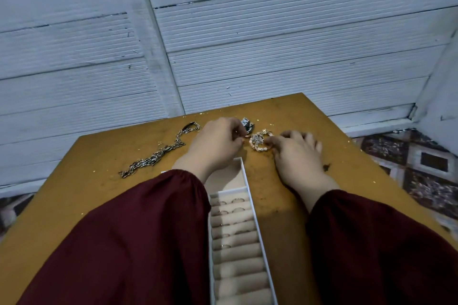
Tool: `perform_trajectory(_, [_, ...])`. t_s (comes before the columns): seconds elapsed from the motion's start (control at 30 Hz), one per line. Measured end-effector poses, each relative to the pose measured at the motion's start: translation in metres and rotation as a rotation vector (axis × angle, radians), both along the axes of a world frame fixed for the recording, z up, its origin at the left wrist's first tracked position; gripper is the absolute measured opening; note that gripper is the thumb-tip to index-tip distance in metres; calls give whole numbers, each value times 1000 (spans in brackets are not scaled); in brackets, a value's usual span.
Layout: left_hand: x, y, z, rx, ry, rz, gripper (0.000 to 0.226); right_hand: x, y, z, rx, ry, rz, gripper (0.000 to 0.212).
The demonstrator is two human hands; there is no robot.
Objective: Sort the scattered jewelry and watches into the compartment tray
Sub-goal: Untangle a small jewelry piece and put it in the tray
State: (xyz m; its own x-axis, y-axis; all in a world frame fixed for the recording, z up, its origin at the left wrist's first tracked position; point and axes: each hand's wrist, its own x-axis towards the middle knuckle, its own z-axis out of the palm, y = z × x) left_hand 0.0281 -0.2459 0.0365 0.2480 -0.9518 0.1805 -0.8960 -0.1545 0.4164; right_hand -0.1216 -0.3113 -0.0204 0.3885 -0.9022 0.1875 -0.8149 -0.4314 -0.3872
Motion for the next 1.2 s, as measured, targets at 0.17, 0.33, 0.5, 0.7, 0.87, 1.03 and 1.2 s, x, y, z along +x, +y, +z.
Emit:
perform_trajectory(0.17, [11, -18, -3, 33, 29, 27, 15, -2, -3, 0, -23, -22, -1, 21])
perform_trajectory(0.33, [16, -28, -8, 16, 65, 48, 16, -4, -4, 1, -6, -36, 42, 15])
perform_trajectory(0.5, [12, -37, -14, 22, 72, 37, 16, 0, -4, 3, 0, -197, 57, 17])
perform_trajectory(0.7, [5, -43, -19, 21, 61, 21, 19, -6, -15, 6, 68, -577, -69, 12])
perform_trajectory(0.87, [1, -46, -21, 13, 64, 27, 18, -6, -23, 4, 180, -822, -84, 13])
perform_trajectory(1.03, [-4, -48, -21, 16, 69, 19, 19, -12, -27, 12, 281, -1109, 9, 19])
perform_trajectory(1.2, [-11, -50, -18, 21, 52, -15, 18, -18, -25, 21, 328, -1329, 66, 12])
